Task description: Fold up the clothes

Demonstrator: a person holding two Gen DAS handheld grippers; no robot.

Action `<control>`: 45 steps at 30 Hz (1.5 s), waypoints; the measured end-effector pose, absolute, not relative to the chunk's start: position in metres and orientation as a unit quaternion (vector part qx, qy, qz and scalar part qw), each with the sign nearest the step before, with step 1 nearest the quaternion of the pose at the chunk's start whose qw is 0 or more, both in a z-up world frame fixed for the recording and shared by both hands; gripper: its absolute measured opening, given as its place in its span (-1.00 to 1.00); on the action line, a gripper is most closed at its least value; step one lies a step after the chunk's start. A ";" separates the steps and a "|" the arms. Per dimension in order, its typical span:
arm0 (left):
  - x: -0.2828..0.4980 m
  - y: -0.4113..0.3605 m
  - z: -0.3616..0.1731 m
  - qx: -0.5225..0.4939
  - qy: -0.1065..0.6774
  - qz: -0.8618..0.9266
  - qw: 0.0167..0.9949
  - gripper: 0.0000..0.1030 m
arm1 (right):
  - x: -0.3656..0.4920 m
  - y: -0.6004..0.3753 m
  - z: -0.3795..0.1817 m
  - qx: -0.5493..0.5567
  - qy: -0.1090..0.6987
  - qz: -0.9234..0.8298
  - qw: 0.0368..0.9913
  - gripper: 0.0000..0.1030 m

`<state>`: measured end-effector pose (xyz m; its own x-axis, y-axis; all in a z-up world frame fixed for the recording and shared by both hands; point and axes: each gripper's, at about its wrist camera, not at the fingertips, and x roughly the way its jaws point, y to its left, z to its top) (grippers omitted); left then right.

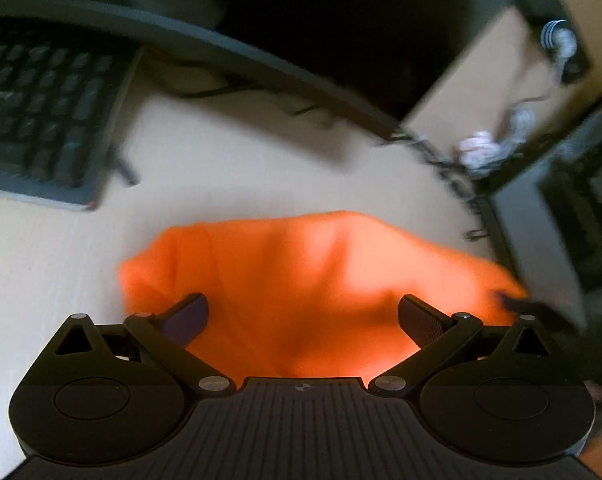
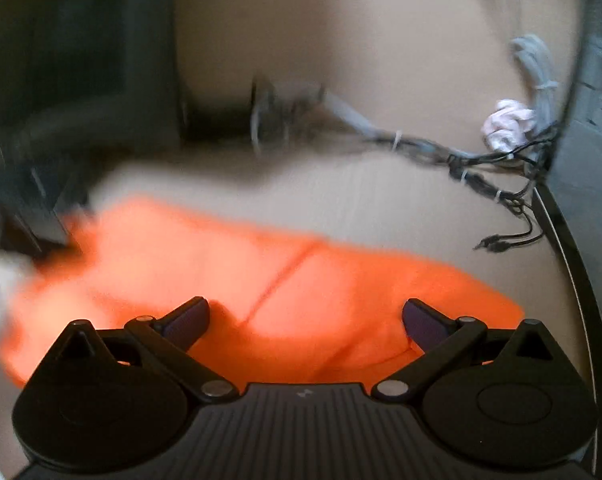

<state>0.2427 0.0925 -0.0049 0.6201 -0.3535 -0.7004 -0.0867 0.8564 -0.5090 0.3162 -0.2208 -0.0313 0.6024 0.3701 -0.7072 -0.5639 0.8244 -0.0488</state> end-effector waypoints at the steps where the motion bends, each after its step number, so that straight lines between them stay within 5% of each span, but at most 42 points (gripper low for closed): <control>1: 0.238 0.086 0.001 -0.252 0.423 -0.102 0.864 1.00 | 0.317 -0.214 -0.043 -0.163 0.353 0.256 0.885 0.99; 10: 0.200 0.039 -0.011 -0.226 0.449 -0.244 0.829 1.00 | 0.282 -0.265 0.005 -0.050 0.368 0.274 0.887 0.94; 13: 0.210 0.037 -0.028 -0.231 0.475 -0.222 0.820 1.00 | 0.291 -0.264 -0.020 0.037 0.460 0.300 0.835 0.34; 14: 0.213 0.039 -0.029 -0.231 0.479 -0.216 0.819 1.00 | 0.297 -0.260 -0.027 0.062 0.473 0.304 0.825 -0.08; 18: 0.211 0.047 -0.026 -0.218 0.486 -0.211 0.819 1.00 | 0.318 -0.250 -0.017 0.090 0.440 0.286 0.846 -0.53; 22: 0.204 0.049 -0.025 -0.218 0.487 -0.210 0.819 1.00 | 0.320 -0.250 -0.021 -0.003 0.422 0.267 0.866 -0.48; 24: 0.202 0.047 -0.015 -0.219 0.482 -0.211 0.822 1.00 | 0.317 -0.251 -0.030 -0.059 0.426 0.259 0.865 -0.22; 31: 0.208 0.052 0.030 -0.216 0.383 -0.226 0.869 1.00 | 0.295 -0.278 0.012 -0.057 0.346 0.271 0.897 -0.07; 36: 0.253 0.053 -0.035 -0.222 0.478 -0.119 0.842 1.00 | 0.339 -0.262 -0.013 -0.034 0.359 0.246 0.900 0.26; 40: 0.226 0.064 -0.018 -0.211 0.461 -0.107 0.855 1.00 | 0.352 -0.254 -0.036 -0.046 0.398 0.230 0.887 0.39; 43: 0.192 0.093 0.011 -0.206 0.414 -0.088 0.882 1.00 | 0.316 -0.247 -0.001 -0.088 0.322 0.231 0.914 0.40; 45: 0.174 0.116 0.021 -0.209 0.386 -0.064 0.896 1.00 | 0.280 -0.238 0.025 -0.128 0.246 0.254 0.927 0.71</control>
